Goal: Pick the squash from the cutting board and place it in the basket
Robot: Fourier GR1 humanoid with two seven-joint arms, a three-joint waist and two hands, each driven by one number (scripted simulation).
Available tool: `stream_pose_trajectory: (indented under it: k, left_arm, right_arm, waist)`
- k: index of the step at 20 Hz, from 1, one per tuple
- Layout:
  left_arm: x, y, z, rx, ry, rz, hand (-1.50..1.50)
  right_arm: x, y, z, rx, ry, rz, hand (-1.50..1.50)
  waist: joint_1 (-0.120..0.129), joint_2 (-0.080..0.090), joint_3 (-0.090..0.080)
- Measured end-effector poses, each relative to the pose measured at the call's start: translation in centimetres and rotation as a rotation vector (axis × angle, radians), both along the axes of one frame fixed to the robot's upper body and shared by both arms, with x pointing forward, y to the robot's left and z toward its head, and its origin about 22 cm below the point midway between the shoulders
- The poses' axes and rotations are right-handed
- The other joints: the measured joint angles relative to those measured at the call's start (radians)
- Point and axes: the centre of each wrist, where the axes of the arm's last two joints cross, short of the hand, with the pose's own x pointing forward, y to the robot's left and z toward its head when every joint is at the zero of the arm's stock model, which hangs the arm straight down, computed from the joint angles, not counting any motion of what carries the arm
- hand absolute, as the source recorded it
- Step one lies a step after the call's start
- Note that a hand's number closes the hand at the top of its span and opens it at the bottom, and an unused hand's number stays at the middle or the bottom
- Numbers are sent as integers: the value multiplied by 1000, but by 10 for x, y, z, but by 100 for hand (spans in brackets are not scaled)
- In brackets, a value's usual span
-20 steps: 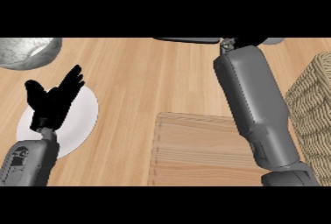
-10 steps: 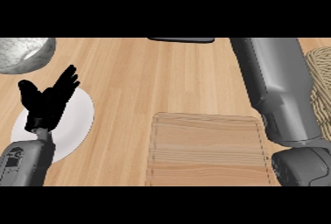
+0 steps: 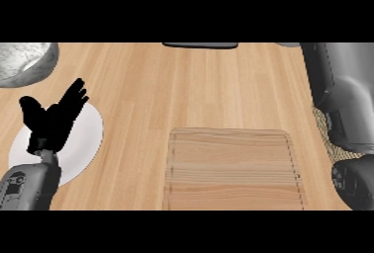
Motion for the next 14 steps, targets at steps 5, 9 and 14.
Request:
stream_pose_trajectory:
  k: [5, 9, 14]
  left_arm:
    - [-2, 9, 0, 1, 1, 16, 0]
    - [-6, 14, -2, -2, 10, 29, 0]
    - [-10, 18, -6, -6, 18, 43, 0]
  right_arm:
    - [0, -25, -6, -1, 22, -73, 150]
    - [-2, -42, -16, 24, 32, -95, 150]
    - [-10, -55, -41, 39, 45, -114, 150]
  waist:
    - [-18, -5, 1]
    - [-33, -12, 2]
    - [-48, -17, 2]
